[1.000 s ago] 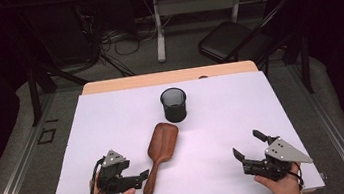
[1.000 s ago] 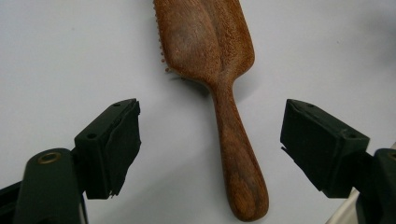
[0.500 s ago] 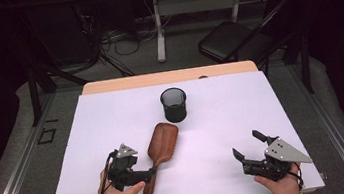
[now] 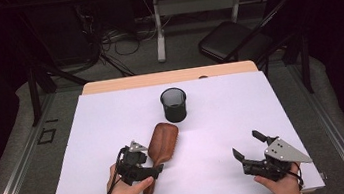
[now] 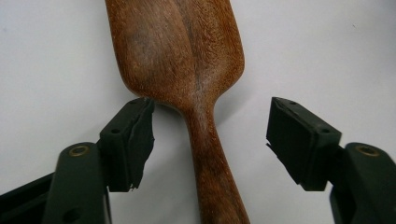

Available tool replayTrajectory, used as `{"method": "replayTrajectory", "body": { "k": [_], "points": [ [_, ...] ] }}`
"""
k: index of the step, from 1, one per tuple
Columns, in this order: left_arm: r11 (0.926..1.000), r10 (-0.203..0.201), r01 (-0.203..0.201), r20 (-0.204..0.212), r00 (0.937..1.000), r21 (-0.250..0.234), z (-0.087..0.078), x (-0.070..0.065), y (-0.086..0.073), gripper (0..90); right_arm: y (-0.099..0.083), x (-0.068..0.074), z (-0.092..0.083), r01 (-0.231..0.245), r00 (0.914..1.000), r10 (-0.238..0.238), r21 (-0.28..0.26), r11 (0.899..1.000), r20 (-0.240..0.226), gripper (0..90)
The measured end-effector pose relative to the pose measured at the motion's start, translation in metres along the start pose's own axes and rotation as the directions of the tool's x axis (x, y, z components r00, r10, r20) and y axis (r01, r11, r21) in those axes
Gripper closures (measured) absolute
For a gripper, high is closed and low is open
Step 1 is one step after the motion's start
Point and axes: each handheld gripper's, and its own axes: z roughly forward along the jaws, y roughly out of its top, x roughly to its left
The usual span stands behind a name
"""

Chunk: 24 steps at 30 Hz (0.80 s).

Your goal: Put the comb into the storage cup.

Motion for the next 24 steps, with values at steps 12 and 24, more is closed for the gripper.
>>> {"method": "replayTrajectory", "body": {
  "k": [12, 24],
  "points": [
    [0.9985, -0.033, 0.033, -0.012, 0.9994, 0.043, 0.012, 0.001, 0.001, 34.6, 0.0, 0.0, 0.0, -0.002, 1.0, 0.002, 0.0, 1.0, -0.004, 14.2],
    [0.9922, -0.1, 0.099, 0.01, 0.9949, 0.076, 0.019, 0.004, 0.001, 43.2, -0.001, 0.0, 0.001, -0.002, 1.0, 0.002, 0.006, 1.0, -0.005, 14.5]
  ]
}}
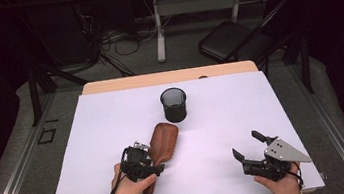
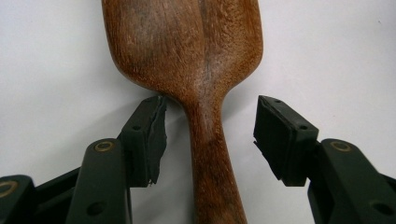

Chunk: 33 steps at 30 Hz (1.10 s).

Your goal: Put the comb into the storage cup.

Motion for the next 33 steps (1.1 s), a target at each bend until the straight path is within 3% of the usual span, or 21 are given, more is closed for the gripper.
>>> {"method": "replayTrajectory", "body": {
  "k": [17, 33],
  "points": [
    [0.9995, -0.017, 0.017, 0.008, 0.9998, 0.028, 0.01, 0.004, 0.001, 48.3, -0.001, 0.0, 0.001, 0.0, 1.0, 0.0, 0.008, 1.0, -0.006, 14.6],
    [0.9995, 0.012, -0.011, -0.035, 0.9993, 0.03, 0.013, -0.002, 0.001, 53.8, -0.001, 0.0, 0.002, 0.002, 0.9999, -0.002, 0.014, 1.0, -0.013, 14.7]
  ]
}}
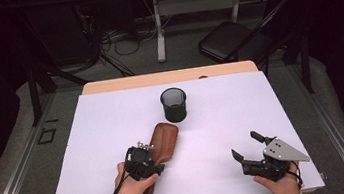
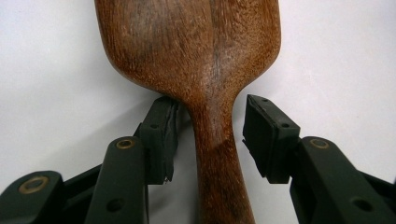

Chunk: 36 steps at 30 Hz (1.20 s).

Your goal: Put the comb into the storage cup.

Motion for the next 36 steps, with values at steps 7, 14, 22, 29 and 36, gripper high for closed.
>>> {"method": "replayTrajectory", "body": {
  "k": [7, 14, 22, 29, 36],
  "points": [
    [0.9998, 0.022, -0.022, -0.035, 0.9991, 0.0, 0.0012, -0.0046, 0.0002, 56.4, -0.0001, -0.0006, -0.0003, -0.001, 1.0, 0.0, -0.001, 1.0, -0.001, 14.7],
    [0.9993, 0.037, -0.038, -0.055, 0.9978, -0.002, 0.0018, -0.0068, 0.0003, 57.0, -0.0001, -0.0007, -0.0005, 0.002, 1.0, -0.002, 0.009, 1.0, -0.002, 14.7],
    [0.9992, 0.04, -0.04, -0.077, 0.9963, 0.0, 0.0018, -0.0084, -0.0002, 62.3, -0.0008, -0.0019, 0.0001, -0.001, 1.0, 0.001, 0.007, 1.0, 0.003, 14.7],
    [0.9991, 0.042, -0.042, -0.078, 0.9961, 0.004, 0.0016, -0.0076, 0.0001, 66.0, -0.0009, -0.0018, 0.0003, 0.003, 1.0, -0.003, 0.006, 1.0, 0.002, 14.7],
    [0.9995, 0.031, -0.031, -0.078, 0.9965, 0.003, 0.001, -0.0063, -0.0002, 68.9, -0.0009, -0.0023, -0.0002, -0.001, 1.0, 0.001, 0.011, 1.0, 0.002, 14.8]
  ]
}}
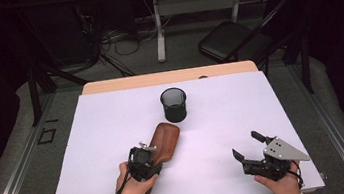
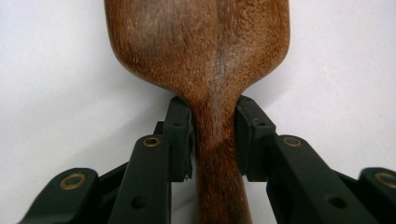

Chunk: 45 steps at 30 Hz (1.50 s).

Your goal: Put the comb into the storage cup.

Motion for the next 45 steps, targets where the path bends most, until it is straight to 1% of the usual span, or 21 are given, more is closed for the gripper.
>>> {"method": "replayTrajectory", "body": {
  "k": [7, 12, 23, 32, 45],
  "points": [
    [1.0, 0.0, 0.0, 0.005, 1.0, 0.001, -0.0004, 0.002, -0.0002, 70.6, 0.0001, -0.0003, -0.0001, 0.0, 1.0, 0.0, -0.002, 1.0, 0.0, 14.8],
    [0.9999, -0.011, 0.011, 0.015, 0.9998, -0.001, -0.0005, 0.0039, -0.0002, 70.9, -0.0002, -0.0006, 0.0, 0.001, 1.0, -0.001, 0.001, 1.0, 0.0, 14.8],
    [1.0, -0.007, 0.007, 0.014, 0.9999, 0.006, -0.0018, 0.005, -0.0002, 71.8, -0.0002, -0.0009, -0.0002, 0.002, 1.0, -0.002, 0.002, 1.0, 0.003, 14.8],
    [1.0, -0.003, 0.003, 0.02, 0.9998, -0.006, -0.0032, 0.006, -0.0007, 72.1, -0.0004, -0.0007, 0.0, 0.003, 1.0, -0.003, 0.001, 1.0, 0.003, 14.8],
    [0.9997, -0.007, 0.008, 0.045, 0.999, -0.023, -0.0065, 0.0087, -0.001, 72.3, -0.0007, -0.0004, 0.0005, 0.002, 1.0, -0.002, -0.001, 1.0, 0.002, 14.8]
  ]
}}
